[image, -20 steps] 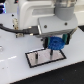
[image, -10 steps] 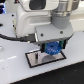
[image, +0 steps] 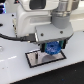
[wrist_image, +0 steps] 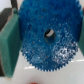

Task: Insert the blue gear onto the right peg, followed by the red gear

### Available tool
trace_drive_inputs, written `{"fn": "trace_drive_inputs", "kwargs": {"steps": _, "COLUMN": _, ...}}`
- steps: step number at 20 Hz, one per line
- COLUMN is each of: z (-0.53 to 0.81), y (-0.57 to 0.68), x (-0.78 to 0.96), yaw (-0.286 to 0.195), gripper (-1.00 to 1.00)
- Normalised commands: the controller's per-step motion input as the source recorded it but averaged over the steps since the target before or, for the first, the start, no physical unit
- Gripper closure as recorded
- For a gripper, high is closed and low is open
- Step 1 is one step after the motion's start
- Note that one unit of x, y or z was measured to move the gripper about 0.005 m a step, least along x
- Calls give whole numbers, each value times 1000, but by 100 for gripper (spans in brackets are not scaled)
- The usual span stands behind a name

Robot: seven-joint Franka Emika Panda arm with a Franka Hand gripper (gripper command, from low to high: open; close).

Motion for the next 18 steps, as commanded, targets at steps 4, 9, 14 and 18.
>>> {"fn": "trace_drive_inputs", "kwargs": {"steps": 4, "z": 214, "y": -3, "x": 202, "yaw": 0, "gripper": 100}}
{"fn": "trace_drive_inputs", "kwargs": {"steps": 9, "z": 21, "y": 4, "x": 71, "yaw": 0, "gripper": 100}}
{"fn": "trace_drive_inputs", "kwargs": {"steps": 14, "z": -28, "y": 3, "x": 38, "yaw": 0, "gripper": 100}}
{"fn": "trace_drive_inputs", "kwargs": {"steps": 18, "z": 136, "y": 0, "x": 39, "yaw": 0, "gripper": 100}}
